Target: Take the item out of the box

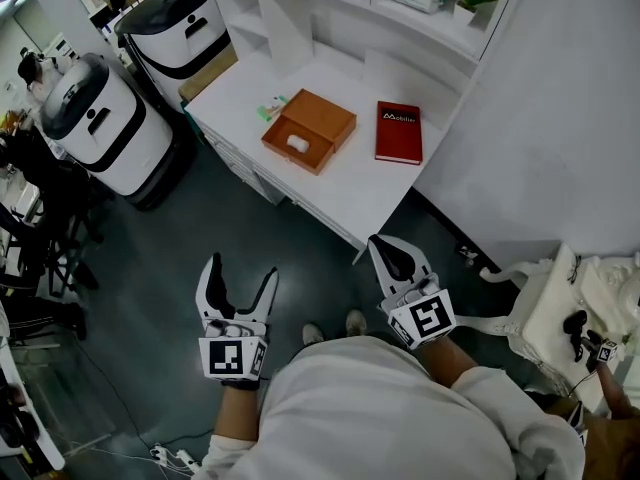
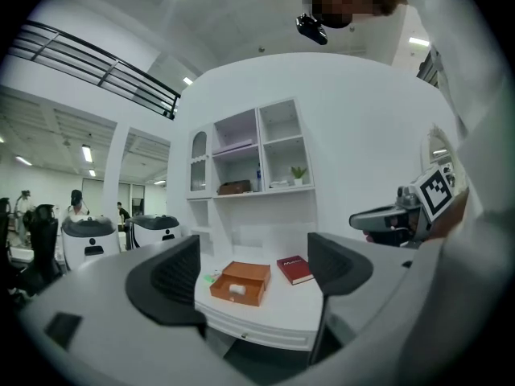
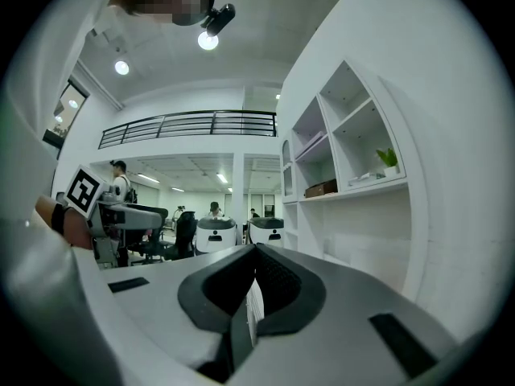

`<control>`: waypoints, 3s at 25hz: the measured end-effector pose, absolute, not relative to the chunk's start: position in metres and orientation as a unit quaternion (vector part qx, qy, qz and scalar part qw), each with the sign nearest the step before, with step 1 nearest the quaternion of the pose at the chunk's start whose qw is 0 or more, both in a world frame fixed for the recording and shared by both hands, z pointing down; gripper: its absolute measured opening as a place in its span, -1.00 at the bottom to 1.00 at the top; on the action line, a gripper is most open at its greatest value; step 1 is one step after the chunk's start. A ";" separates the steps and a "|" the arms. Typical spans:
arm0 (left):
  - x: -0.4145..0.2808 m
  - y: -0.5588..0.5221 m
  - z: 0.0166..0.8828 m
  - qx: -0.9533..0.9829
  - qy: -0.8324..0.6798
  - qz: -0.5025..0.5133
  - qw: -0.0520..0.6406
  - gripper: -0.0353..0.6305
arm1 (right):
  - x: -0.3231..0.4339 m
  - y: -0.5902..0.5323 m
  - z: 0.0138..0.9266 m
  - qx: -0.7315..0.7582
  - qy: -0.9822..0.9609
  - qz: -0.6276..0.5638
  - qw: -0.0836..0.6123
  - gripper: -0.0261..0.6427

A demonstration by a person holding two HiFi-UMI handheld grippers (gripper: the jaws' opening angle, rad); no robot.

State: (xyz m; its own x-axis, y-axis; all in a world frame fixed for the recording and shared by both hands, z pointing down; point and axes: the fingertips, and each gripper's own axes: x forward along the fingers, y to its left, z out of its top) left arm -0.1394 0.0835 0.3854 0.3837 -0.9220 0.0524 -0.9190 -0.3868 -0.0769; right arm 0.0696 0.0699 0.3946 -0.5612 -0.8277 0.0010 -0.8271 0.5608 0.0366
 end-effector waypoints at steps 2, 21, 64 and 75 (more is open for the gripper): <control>-0.136 0.080 0.386 -0.828 0.558 -0.047 0.016 0.34 | 0.076 0.066 0.396 0.465 -0.885 -0.015 0.008 -0.85; -0.131 0.017 0.420 -0.832 0.551 -0.068 -0.005 0.33 | 0.078 -0.007 0.427 0.459 -0.888 0.000 0.032 -0.85; -0.128 -0.307 0.544 -0.927 0.285 -0.243 -0.008 0.24 | 0.008 -0.264 0.430 0.580 -0.812 0.034 0.060 -0.85; -0.096 -0.357 0.655 -0.910 0.192 -0.368 0.012 0.15 | 0.048 -0.280 0.461 0.597 -0.796 0.067 0.075 -0.85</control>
